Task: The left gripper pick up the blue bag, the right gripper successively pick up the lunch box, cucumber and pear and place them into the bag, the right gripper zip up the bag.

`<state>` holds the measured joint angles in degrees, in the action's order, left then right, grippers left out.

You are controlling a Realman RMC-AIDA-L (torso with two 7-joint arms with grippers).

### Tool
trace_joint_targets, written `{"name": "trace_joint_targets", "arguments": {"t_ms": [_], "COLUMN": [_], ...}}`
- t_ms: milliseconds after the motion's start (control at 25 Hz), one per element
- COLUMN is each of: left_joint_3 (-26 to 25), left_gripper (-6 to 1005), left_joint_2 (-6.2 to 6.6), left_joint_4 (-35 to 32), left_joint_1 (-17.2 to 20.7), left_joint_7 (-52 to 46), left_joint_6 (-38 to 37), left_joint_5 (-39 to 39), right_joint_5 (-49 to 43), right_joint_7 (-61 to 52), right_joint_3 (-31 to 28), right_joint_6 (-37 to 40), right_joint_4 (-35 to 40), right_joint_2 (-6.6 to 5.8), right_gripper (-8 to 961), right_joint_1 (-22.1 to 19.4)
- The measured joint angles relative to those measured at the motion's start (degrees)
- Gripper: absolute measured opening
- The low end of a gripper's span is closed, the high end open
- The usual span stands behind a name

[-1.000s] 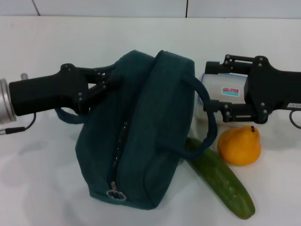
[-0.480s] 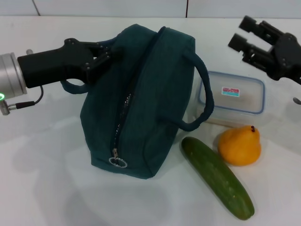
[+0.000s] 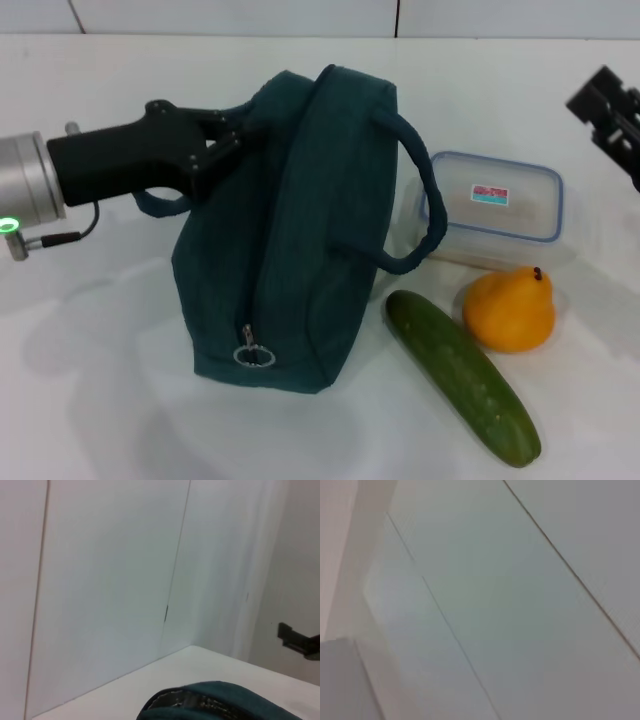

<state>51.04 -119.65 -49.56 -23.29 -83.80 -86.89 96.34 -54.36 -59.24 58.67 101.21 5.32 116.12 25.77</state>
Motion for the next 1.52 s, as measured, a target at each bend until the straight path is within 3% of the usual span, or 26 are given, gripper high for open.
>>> {"name": "trace_joint_targets", "arguments": {"t_ms": [440,800,1520], "left_joint_3": [-0.5,-0.1,-0.2], "left_gripper": [49,48,48], "left_joint_2": [0.02,-0.11,-0.11], "left_joint_4": [7.9,10.5,10.5], "left_joint_1": [-0.4,-1.8,-3.2], "left_joint_7": [7.9,10.0,11.3], "left_joint_6": [0.2,1.7,2.2], "left_joint_5": [-4.5,-4.9,-5.0], "right_joint_5": [-1.4,-7.3,-9.7], "right_joint_7": [0.7,-0.9,-4.3], "right_joint_3": [8.9,9.0,8.7], "right_joint_6": [-3.0,-8.5,-13.9], "right_joint_4": [1.5,1.4,2.0], "right_joint_2": [-2.78,-2.99,-3.19], "right_gripper": [722,721,721], "right_joint_1": [-5.6,-6.5,-5.5]}}
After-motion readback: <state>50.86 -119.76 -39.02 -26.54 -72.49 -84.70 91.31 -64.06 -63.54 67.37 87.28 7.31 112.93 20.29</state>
